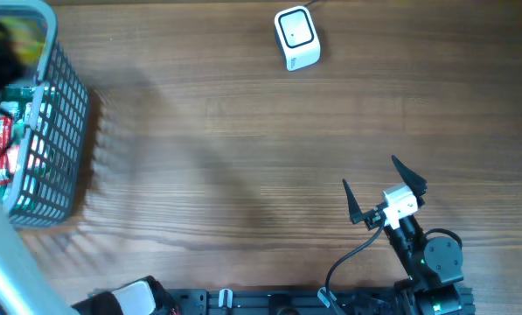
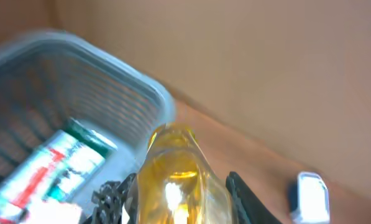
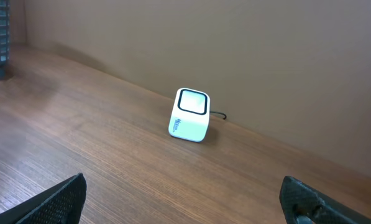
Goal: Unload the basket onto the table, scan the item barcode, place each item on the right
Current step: 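Carry the oil bottle with the left gripper and set it near the scanner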
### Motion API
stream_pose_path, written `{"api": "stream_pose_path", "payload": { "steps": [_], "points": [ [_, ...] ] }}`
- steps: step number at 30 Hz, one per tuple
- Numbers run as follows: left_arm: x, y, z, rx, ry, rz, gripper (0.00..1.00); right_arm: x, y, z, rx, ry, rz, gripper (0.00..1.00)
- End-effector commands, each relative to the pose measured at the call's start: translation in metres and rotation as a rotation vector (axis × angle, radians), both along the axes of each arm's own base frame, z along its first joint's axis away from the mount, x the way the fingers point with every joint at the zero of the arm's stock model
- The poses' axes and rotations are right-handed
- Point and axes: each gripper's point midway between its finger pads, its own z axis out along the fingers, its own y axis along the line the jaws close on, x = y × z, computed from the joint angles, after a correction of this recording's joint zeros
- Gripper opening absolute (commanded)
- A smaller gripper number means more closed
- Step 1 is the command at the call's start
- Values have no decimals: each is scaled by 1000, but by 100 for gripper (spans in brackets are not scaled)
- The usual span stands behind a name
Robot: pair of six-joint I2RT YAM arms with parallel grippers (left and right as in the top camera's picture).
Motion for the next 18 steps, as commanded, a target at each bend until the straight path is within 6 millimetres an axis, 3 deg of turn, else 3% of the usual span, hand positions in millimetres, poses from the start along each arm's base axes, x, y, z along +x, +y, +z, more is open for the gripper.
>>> {"api": "stream_pose_path", "payload": {
  "steps": [1, 6, 9, 10, 13, 15, 18],
  "points": [
    [4, -81, -17, -67, 77, -199, 25, -1, 2, 2, 6, -7, 12, 100],
    [10, -188, -85, -57, 347, -415, 22, -1, 2, 2, 6, -7, 12, 100],
    [16, -240, -127, -40, 460, -483, 21, -1, 2, 2, 6, -7, 12, 100],
    [20, -275, -156, -20, 522, -522, 22, -1, 2, 2, 6, -7, 12, 100],
    [23, -339, -218, -15, 627, -559, 22, -1, 2, 2, 6, -7, 12, 100],
    [28, -373, -269, 26, 655, -521, 22, -1, 2, 2, 6, -7, 12, 100],
    [29, -410, -315, 36, 653, -556, 22, -1, 2, 2, 6, -7, 12, 100]
  ]
}}
